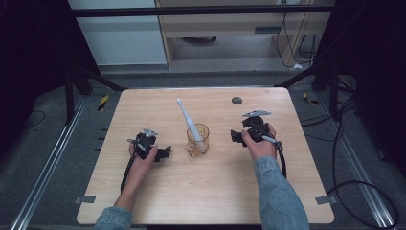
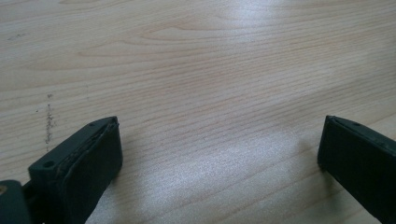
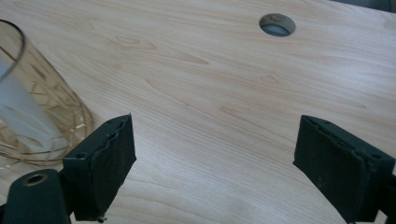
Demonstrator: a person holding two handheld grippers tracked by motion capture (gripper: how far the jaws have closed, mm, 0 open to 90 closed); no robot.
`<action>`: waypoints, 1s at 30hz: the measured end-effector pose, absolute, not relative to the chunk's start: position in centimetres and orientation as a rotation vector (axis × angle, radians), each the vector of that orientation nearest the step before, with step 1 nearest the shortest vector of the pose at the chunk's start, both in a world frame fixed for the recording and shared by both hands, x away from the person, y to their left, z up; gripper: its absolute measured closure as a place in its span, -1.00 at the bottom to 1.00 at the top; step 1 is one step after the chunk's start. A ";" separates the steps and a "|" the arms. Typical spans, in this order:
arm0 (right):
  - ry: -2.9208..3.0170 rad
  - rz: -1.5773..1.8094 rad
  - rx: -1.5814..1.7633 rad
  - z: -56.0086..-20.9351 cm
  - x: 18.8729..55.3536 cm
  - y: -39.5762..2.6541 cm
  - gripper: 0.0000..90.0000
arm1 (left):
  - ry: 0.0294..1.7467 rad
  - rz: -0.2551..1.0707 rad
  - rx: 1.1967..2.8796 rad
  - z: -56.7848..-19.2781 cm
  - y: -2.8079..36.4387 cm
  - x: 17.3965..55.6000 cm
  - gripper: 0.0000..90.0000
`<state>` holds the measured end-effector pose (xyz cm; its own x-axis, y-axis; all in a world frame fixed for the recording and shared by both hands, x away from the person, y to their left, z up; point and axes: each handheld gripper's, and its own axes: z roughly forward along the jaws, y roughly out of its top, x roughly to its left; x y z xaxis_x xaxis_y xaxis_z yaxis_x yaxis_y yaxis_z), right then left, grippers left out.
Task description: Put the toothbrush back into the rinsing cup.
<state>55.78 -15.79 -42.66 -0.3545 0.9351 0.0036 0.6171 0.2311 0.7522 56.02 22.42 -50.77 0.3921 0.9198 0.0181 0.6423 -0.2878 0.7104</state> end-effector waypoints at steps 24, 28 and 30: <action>2.003 0.772 1.587 -46.6 57.4 -21.1 -0.66 | 1.327 0.575 2.036 -50.8 22.5 56.0 -1.00; 1.993 0.773 1.616 -47.3 57.5 -21.5 -0.66 | 1.323 0.573 2.039 -50.8 22.5 56.1 -1.00; 1.980 0.781 1.618 -47.6 57.6 -21.7 -0.66 | 1.319 0.571 2.041 -50.8 22.5 56.1 -1.00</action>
<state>57.59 -21.71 -47.55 -0.1995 0.9799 0.0003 0.7166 0.1457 0.6821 56.10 22.51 -50.76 0.4037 0.9147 0.0191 0.6395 -0.2971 0.7090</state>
